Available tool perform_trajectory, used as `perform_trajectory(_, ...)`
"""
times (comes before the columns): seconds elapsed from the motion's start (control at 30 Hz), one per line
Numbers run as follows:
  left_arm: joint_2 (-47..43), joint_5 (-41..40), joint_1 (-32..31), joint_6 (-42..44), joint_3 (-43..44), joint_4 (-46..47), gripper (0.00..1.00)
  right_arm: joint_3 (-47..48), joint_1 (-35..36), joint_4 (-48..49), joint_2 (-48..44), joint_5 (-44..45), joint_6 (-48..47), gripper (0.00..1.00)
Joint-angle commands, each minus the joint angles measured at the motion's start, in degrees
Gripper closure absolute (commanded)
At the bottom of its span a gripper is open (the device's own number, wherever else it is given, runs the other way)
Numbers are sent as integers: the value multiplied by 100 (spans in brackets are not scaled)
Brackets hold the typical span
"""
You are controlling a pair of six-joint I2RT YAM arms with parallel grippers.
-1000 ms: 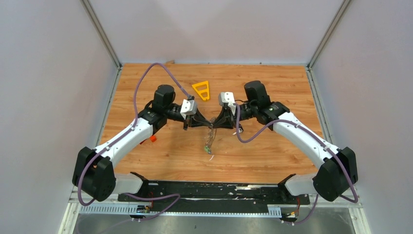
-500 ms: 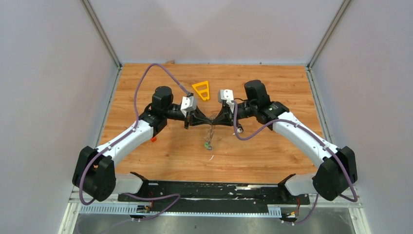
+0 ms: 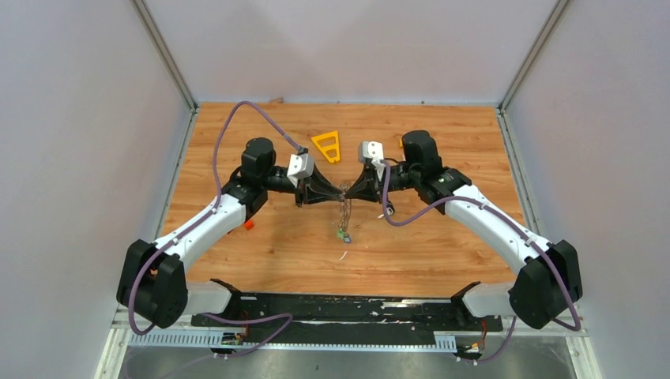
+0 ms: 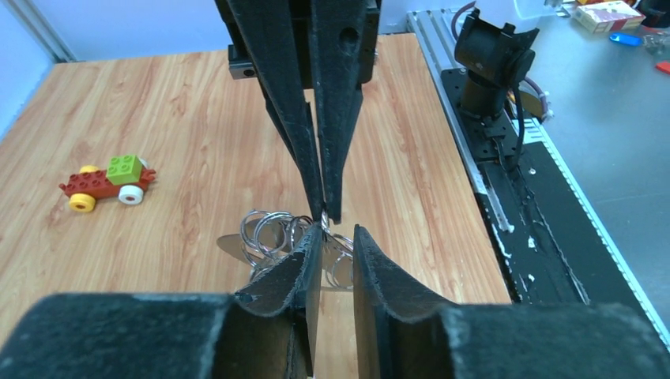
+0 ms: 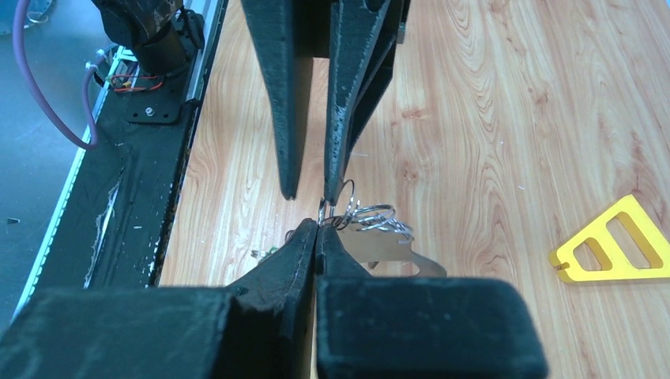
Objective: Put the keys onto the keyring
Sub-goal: Adjust the keyring.
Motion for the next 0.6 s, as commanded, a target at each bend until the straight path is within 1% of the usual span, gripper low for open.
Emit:
perform_trajectory(0.0,-281,367,77,425,122,-382,70,-21,-116,573,-180,-385,398,100)
perform_trajectory(0.1,-329,424,110,790,139,-729,65,-35,-191,732,-157,-539,639,100)
perform_trajectory(0.23,-366,459,150,996,115,-891,62,-120,-303,1082,-144,-760,1098,100)
perform_trajectory(0.43,-315,484,143,911,104,-621,62,-155,-341,1429,-70,-960,1538,100)
perform_trajectory(0.5,-293,471,144,809,98,-474,62,-163,-340,1433,-34,-1009,1669,100)
perform_trajectory(0.57,-260,433,147,684,95,-299,62,-167,-349,1645,-22,-1057,1775,100)
